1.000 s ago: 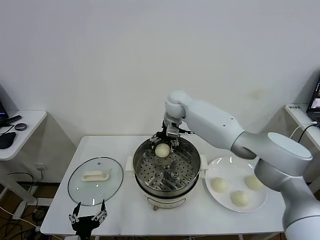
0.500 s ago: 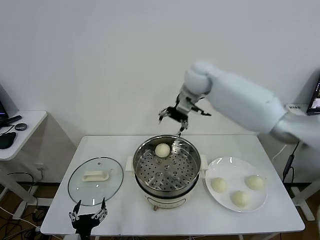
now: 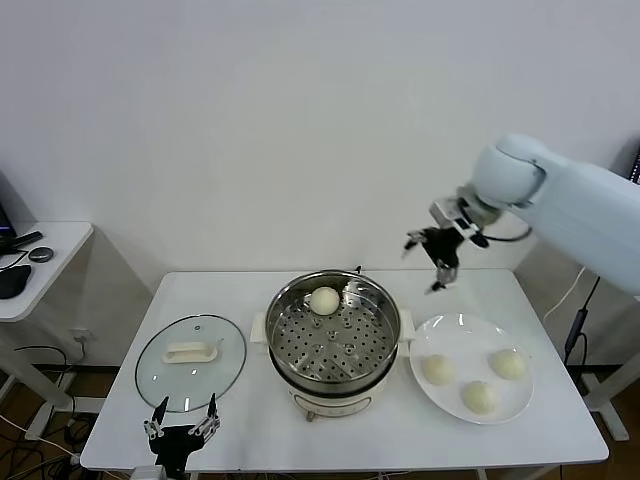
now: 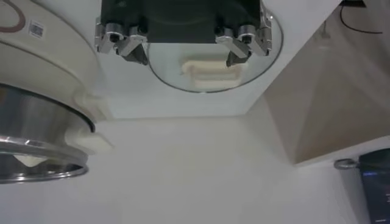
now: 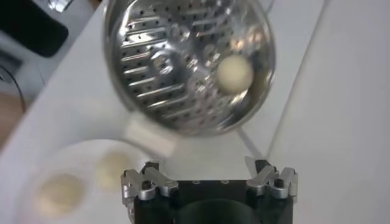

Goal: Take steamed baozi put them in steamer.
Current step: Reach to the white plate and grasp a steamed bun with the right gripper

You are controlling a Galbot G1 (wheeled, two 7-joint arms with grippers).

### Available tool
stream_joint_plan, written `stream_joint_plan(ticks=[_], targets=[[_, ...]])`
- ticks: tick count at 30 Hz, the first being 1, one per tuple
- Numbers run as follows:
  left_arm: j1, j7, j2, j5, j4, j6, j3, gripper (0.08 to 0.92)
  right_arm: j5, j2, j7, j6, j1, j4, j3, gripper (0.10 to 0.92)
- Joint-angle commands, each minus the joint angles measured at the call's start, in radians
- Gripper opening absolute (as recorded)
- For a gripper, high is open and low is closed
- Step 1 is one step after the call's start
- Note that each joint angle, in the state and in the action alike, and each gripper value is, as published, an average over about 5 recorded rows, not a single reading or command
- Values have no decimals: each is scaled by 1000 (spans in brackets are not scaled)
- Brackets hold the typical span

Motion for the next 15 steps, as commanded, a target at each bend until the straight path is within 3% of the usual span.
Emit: stream_joint_plan(ticks=[1,15], targets=[[2,2,-9,0,-9,2,3,823,-39,-161,5,-184,-151,106,9,823],[25,8,-7,3,-19,7,-2,823,-242,-41,25,-161,-537,-34,244,823]])
